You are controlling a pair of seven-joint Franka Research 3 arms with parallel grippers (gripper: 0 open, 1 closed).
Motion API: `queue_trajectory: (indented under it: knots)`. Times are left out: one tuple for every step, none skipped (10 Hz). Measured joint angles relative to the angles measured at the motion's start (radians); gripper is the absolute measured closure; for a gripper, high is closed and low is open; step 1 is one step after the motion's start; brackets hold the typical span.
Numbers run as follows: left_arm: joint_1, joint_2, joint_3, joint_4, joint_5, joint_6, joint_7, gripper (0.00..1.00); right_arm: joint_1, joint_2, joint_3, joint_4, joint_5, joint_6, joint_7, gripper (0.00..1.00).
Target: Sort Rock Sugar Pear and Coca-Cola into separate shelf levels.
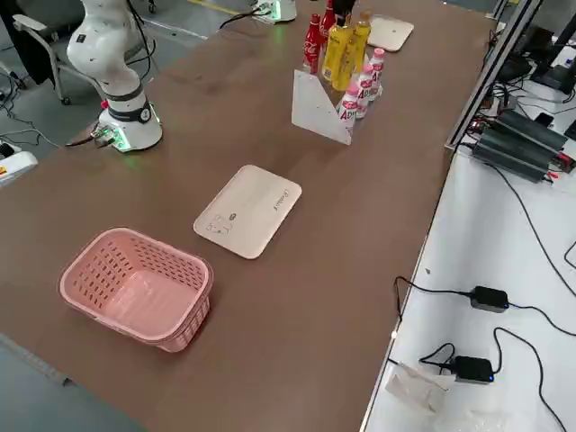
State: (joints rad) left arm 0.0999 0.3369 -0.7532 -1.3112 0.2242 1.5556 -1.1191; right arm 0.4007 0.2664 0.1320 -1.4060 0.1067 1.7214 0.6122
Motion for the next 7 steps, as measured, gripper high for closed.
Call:
queue_trajectory:
  knots:
    - [0.052,-0.021,0.0,0.001,0.0,-0.026,0.083,0.0,0.006,0.013,0.0,0.0,-0.004,0.009,0.002,0.66]
    - [0.109,-0.042,0.0,0.0,-0.001,-0.057,0.157,0.0,0.01,0.019,0.0,0.001,-0.006,0.012,0.005,0.66]
    - [0.171,-0.053,0.0,0.0,-0.005,-0.082,0.226,0.0,0.011,0.022,-0.001,0.001,-0.009,0.014,0.006,0.66]
    - [0.235,-0.057,0.001,-0.001,-0.021,-0.088,0.296,0.0,0.012,0.023,-0.001,0.001,-0.012,0.022,0.006,0.66]
    - [0.295,-0.056,0.001,-0.003,-0.032,-0.088,0.362,0.0,0.012,0.028,-0.002,-0.003,-0.016,0.04,0.007,0.66]
    - [0.346,-0.056,0.001,-0.004,-0.037,-0.088,0.417,0.0,0.014,0.035,-0.002,-0.013,-0.023,0.056,0.009,0.66]
    - [0.383,-0.055,0.002,-0.005,-0.039,-0.088,0.463,0.0,0.018,0.041,-0.002,-0.027,-0.03,0.068,0.011,0.66]
